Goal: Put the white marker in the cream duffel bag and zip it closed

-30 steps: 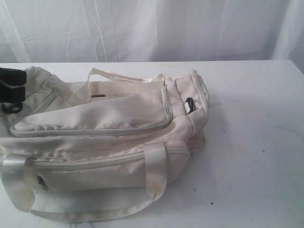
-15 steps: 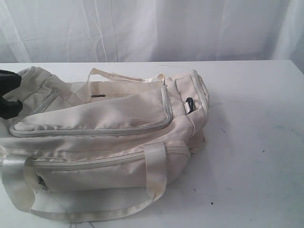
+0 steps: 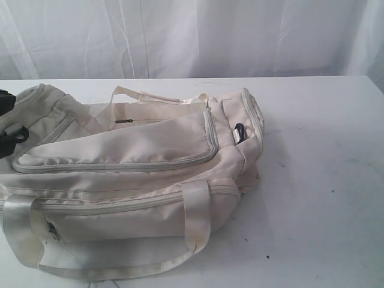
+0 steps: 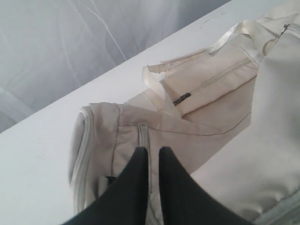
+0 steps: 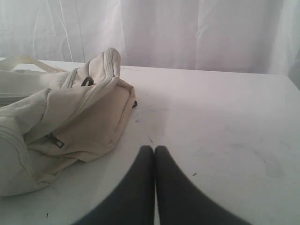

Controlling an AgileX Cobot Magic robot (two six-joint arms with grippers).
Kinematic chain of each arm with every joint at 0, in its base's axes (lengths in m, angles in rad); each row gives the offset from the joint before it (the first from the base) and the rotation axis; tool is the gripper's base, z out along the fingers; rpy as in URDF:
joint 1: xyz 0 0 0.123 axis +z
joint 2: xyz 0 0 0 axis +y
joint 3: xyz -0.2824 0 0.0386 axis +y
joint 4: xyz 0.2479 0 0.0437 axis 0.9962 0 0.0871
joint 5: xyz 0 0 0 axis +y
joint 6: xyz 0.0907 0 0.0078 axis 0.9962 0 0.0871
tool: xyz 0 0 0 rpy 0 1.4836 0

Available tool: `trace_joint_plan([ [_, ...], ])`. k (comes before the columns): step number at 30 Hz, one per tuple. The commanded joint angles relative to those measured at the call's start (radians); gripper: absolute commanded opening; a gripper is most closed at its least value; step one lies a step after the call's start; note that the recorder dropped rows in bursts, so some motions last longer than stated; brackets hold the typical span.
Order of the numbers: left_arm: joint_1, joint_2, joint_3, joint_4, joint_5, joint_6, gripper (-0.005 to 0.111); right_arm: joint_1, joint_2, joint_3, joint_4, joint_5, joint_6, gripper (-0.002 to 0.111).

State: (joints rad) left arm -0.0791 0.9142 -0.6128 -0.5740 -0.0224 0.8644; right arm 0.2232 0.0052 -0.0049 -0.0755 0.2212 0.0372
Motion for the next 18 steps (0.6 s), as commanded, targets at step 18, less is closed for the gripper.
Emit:
trace_joint_plan([
  [18,-0.002,-0.405,0.44,0.114,-0.005,-0.009,0.016,-0.003,-0.005,0.005,0.001,-0.005,-0.007,0.0],
])
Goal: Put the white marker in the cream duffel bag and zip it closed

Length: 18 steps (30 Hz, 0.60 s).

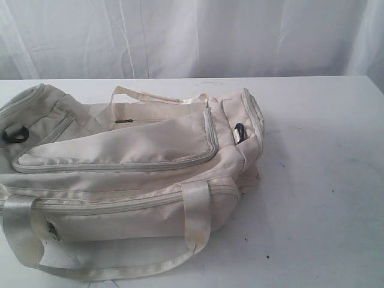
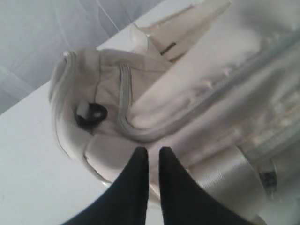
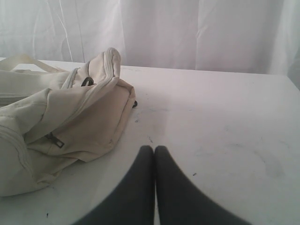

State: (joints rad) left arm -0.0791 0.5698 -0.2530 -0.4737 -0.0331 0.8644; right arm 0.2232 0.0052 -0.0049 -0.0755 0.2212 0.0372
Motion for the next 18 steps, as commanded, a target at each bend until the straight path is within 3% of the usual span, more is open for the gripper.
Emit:
trace_joint_plan([
  [1,-0.002,-0.076,0.097,0.019,0.006,-0.009,0.016,-0.003,-0.005,0.005,0.001,-0.005,-0.007,0.0],
  [13,-0.002,-0.188,0.154,0.033,0.006,-0.014,0.016,-0.003,-0.005,0.005,0.001,-0.005,-0.016,0.0],
  [18,-0.002,-0.233,0.154,0.035,0.005,-0.115,0.016,-0.003,-0.005,0.005,0.001,-0.005,-0.016,0.0],
])
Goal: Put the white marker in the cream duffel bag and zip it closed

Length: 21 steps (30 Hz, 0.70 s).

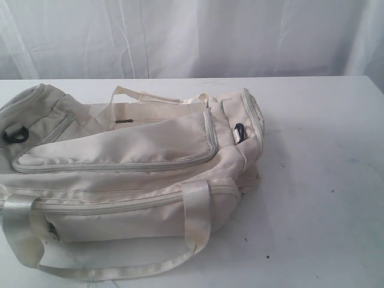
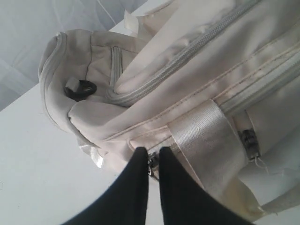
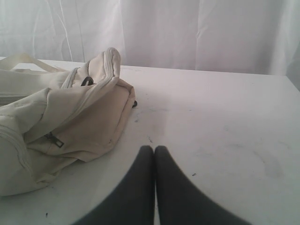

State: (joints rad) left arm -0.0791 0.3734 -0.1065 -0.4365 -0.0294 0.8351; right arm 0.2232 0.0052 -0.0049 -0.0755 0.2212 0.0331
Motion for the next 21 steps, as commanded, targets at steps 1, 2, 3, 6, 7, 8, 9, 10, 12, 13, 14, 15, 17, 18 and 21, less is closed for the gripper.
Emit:
trace_joint_plan([
  [1,-0.002,-0.045,0.007,0.009,-0.001,-0.122,0.016,-0.003,-0.005,0.005,0.001,-0.005,-0.012,0.0],
  [2,-0.002,-0.055,0.007,0.032,-0.001,-0.164,0.016,-0.003,-0.005,0.005,0.001,-0.005,-0.012,0.0],
  [3,-0.002,-0.065,0.007,0.063,-0.001,-0.199,0.016,-0.003,-0.005,0.005,0.001,-0.005,-0.012,0.0],
  [6,-0.002,-0.102,0.007,0.154,-0.001,-0.318,0.016,-0.003,-0.005,0.005,0.001,-0.005,-0.012,0.0],
  [7,-0.002,-0.111,0.007,0.173,-0.001,-0.341,0.016,-0.003,-0.005,0.005,0.001,-0.005,-0.012,0.0],
  [8,-0.002,-0.122,0.007,0.187,-0.001,-0.363,0.016,-0.003,-0.005,0.005,0.001,-0.005,-0.012,0.0],
  [9,-0.002,-0.131,0.007,0.188,-0.001,-0.372,0.016,-0.003,-0.005,0.005,0.001,-0.005,-0.012,0.0],
  [10,-0.002,-0.138,0.007,0.189,-0.001,-0.372,0.016,-0.003,-0.005,0.005,0.001,-0.005,-0.012,0.0],
  [12,-0.002,-0.145,0.007,0.189,-0.001,-0.372,0.016,-0.003,-0.005,0.005,0.001,-0.005,-0.012,0.0],
  [13,-0.002,-0.145,0.007,0.191,-0.001,-0.372,0.016,-0.003,-0.005,0.005,0.001,-0.005,-0.012,0.0],
  [14,-0.002,-0.145,0.007,0.191,-0.001,-0.372,0.016,-0.003,-0.005,0.005,0.001,-0.005,-0.012,0.0],
  [15,-0.002,-0.145,0.011,0.203,-0.001,-0.372,0.016,-0.003,-0.005,0.005,0.001,-0.005,-0.012,0.0],
  [17,-0.002,-0.149,0.021,0.23,-0.015,-0.413,0.016,-0.003,-0.005,0.005,0.001,-0.005,-0.012,0.0],
  [18,-0.002,-0.157,0.03,0.241,-0.025,-0.45,0.016,-0.003,-0.005,0.005,0.001,-0.005,-0.012,0.0],
  [21,-0.002,-0.188,0.075,0.269,-0.098,-0.533,0.016,-0.003,-0.005,0.005,0.001,-0.005,-0.012,0.0],
])
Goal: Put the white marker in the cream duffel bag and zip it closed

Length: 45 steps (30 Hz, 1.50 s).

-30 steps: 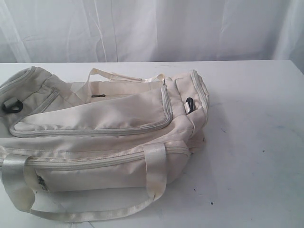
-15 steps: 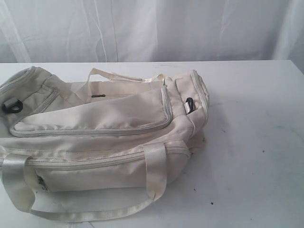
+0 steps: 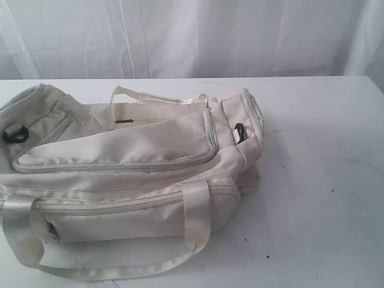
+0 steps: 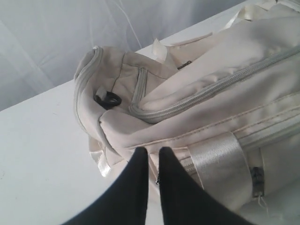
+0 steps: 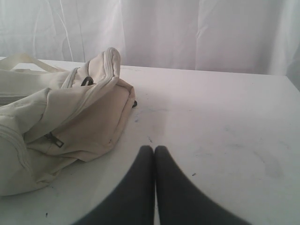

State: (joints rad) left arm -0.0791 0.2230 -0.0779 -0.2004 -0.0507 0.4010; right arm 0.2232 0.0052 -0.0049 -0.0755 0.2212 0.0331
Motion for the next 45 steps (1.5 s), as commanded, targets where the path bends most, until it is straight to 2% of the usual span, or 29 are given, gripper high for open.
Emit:
trace_joint_plan([
  [1,-0.002,-0.048,0.062,0.033,-0.091,-0.106,0.016,-0.003,-0.005,0.005,0.001,-0.005,-0.012,0.0],
  [5,-0.002,-0.083,0.078,0.033,-0.106,-0.163,0.016,-0.003,-0.005,0.005,0.001,-0.005,-0.01,0.0],
  [13,-0.002,-0.083,0.078,0.033,-0.026,-0.231,0.016,-0.003,-0.005,0.005,0.001,-0.005,-0.01,0.0],
  [21,-0.002,-0.083,0.078,0.154,-0.003,-0.429,0.016,-0.003,-0.005,0.005,0.001,-0.005,-0.01,0.0],
  [30,-0.002,-0.085,0.078,0.154,0.029,-0.41,0.016,-0.003,-0.005,0.005,0.001,-0.005,-0.01,0.0],
  [38,0.037,-0.178,0.078,0.154,0.029,-0.379,0.016,-0.003,-0.005,0.005,0.001,-0.005,-0.01,0.0],
  [45,0.037,-0.223,0.078,0.154,0.029,-0.378,0.016,-0.003,-0.005,0.005,0.001,-0.005,-0.01,0.0],
])
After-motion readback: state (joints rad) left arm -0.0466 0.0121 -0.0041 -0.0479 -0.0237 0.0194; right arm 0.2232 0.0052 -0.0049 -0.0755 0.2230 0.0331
